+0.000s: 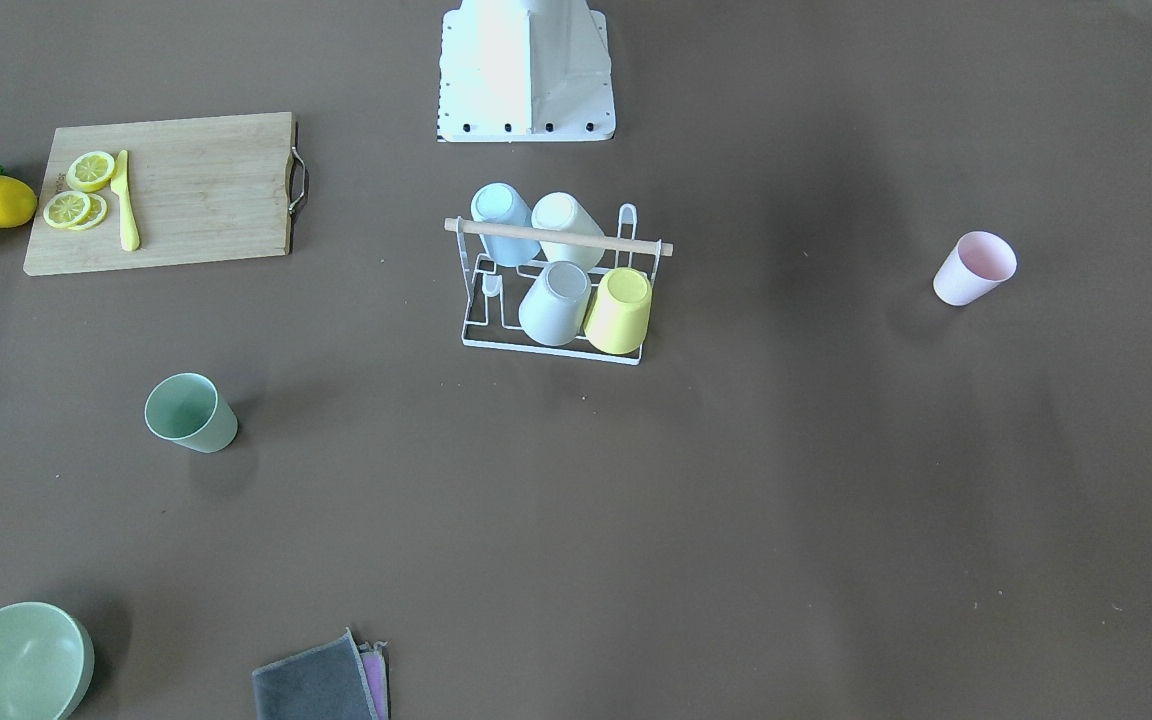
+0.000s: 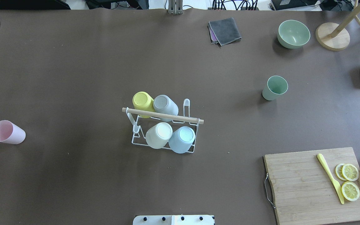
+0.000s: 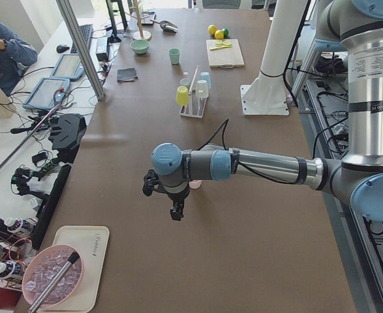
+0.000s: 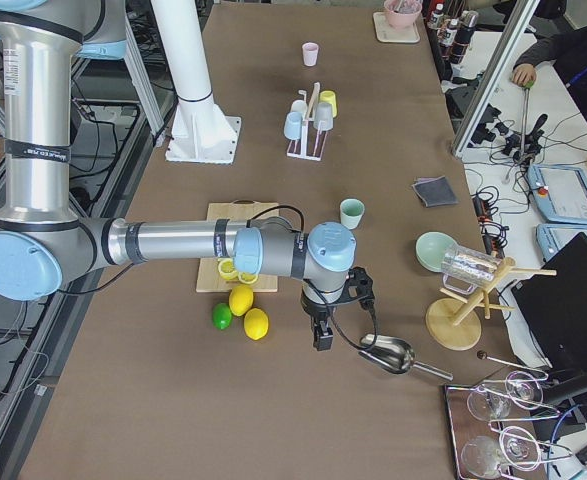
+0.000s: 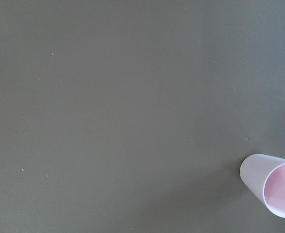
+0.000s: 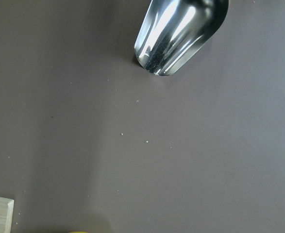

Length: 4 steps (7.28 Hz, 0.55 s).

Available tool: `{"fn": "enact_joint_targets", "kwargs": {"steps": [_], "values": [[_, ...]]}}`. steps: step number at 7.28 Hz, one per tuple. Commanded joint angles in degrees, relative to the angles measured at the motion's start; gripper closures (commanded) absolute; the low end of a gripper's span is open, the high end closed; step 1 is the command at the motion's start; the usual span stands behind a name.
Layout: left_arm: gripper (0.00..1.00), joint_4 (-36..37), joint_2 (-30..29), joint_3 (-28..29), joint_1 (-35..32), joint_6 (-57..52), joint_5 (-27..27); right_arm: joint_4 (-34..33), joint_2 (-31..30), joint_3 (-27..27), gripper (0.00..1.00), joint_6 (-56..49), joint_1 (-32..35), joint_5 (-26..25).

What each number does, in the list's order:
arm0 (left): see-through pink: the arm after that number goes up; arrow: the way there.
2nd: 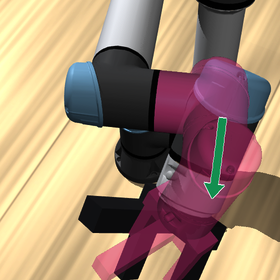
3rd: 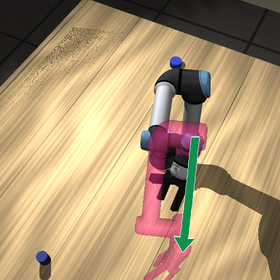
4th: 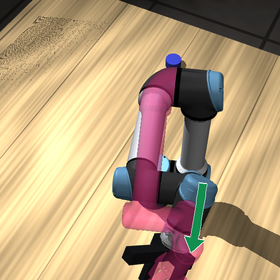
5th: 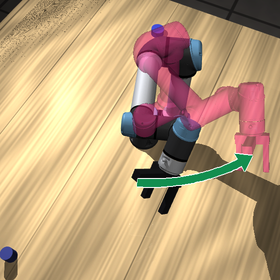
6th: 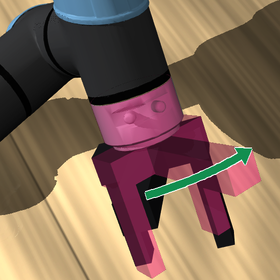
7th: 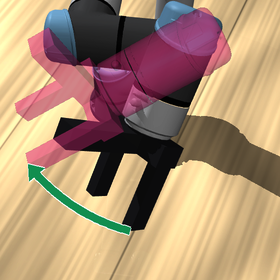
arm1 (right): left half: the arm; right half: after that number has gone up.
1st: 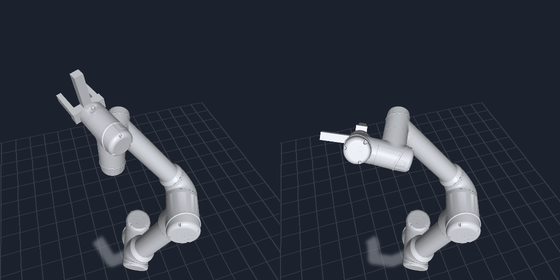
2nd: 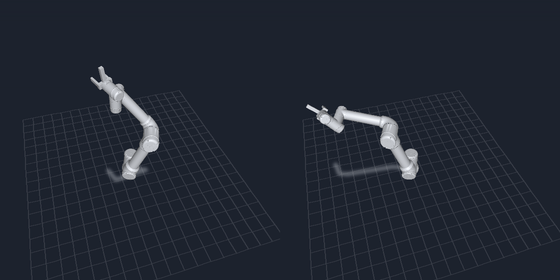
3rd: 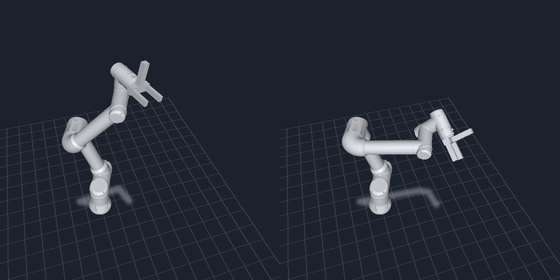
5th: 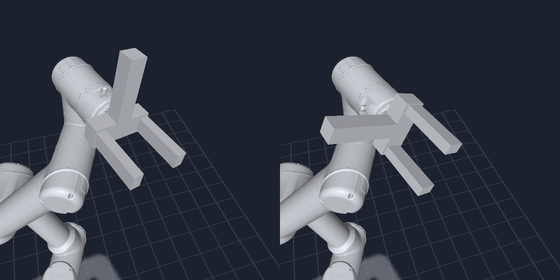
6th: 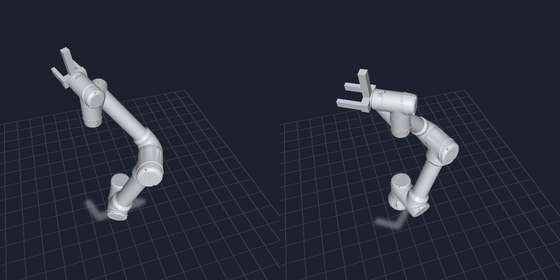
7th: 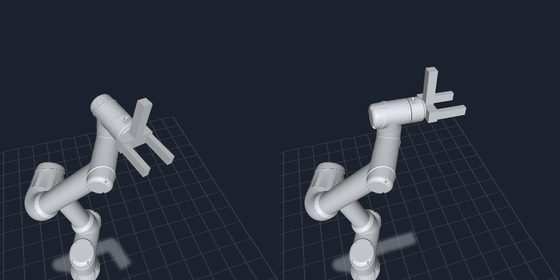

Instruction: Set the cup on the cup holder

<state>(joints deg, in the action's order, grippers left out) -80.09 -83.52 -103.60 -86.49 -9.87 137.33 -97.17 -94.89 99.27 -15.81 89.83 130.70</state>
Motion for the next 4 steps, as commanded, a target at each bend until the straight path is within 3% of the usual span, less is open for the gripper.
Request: {"fn": "enact_joint_targets", "kwargs": {"steps": [1, 4], "values": [[0.01, 1.68, 0.37, -1.33, -0.25, -0.50, -2.93, 0.13, 0.14, -0.13, 0.00, 0.08, 0.00, 0.08], [0.01, 3.54, 0.29, -1.69, -0.34, -0.50, -5.05, 0.40, 0.06, -0.22, 0.00, -0.01, 0.00, 0.17]]}}
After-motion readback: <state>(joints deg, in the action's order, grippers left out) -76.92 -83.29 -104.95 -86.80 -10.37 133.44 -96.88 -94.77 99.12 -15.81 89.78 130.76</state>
